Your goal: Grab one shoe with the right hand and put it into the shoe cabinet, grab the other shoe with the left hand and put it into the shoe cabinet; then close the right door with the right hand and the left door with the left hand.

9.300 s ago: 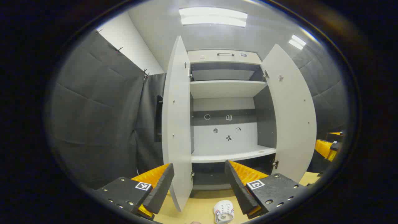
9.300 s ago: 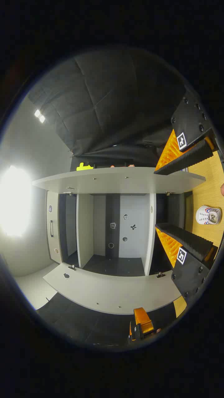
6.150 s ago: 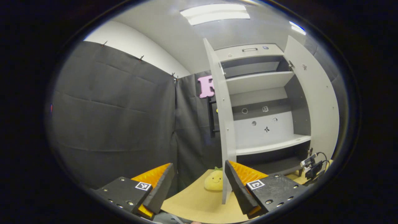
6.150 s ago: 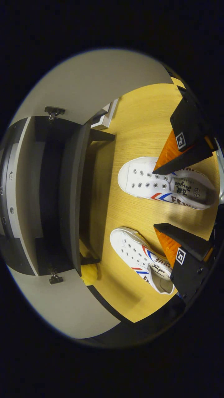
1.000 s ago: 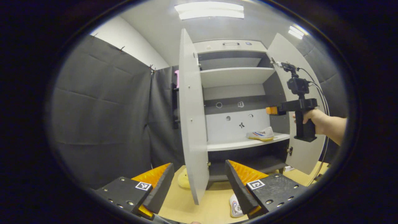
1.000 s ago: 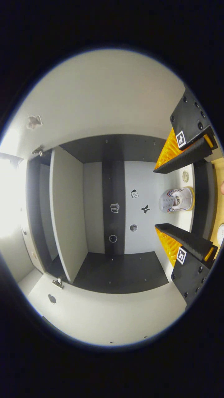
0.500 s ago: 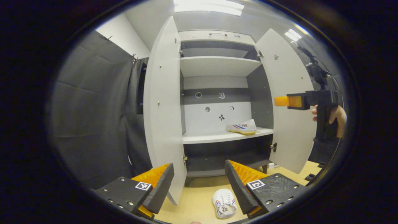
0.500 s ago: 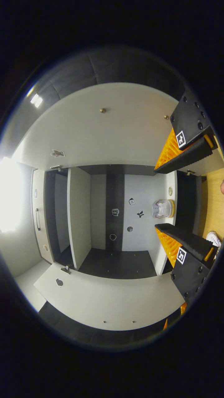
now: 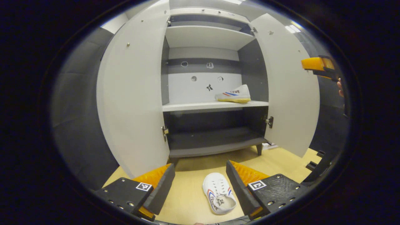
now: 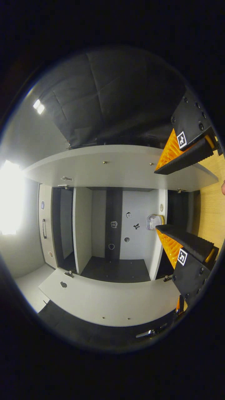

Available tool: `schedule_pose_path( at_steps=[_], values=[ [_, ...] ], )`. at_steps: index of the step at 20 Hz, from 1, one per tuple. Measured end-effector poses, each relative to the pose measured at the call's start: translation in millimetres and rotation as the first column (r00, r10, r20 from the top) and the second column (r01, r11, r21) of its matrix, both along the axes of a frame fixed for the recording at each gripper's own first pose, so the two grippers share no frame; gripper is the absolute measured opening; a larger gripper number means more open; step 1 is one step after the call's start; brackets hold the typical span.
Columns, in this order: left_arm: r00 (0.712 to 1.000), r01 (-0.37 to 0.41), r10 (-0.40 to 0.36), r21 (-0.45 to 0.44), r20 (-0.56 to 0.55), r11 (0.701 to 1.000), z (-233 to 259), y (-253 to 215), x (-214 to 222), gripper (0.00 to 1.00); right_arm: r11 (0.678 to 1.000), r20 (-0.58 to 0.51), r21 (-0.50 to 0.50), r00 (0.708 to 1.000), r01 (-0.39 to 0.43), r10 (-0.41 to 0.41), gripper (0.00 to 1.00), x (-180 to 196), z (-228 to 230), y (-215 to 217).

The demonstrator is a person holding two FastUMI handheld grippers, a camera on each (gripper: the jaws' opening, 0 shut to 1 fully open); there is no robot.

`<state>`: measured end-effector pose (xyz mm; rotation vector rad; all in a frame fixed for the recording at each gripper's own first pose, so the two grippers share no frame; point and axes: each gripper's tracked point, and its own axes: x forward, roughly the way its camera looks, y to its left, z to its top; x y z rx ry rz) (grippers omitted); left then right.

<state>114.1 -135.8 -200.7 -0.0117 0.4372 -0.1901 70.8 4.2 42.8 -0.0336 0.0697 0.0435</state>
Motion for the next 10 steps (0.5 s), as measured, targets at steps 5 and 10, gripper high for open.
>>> schedule_pose_path(
  at_steps=[5,10],
  values=[
    [0.992,0.033,-0.032,0.009,-0.126,0.999,-62,-10,10,0.95,0.999,-0.032,-0.035,0.999,0.028,-0.029,0.96,-17,-12,-13],
    [0.972,0.056,-0.055,-0.001,-0.229,0.998,-114,-21,15,0.96,0.997,-0.070,-0.042,0.995,0.063,-0.065,1.00,-26,-24,-28]
  ],
)
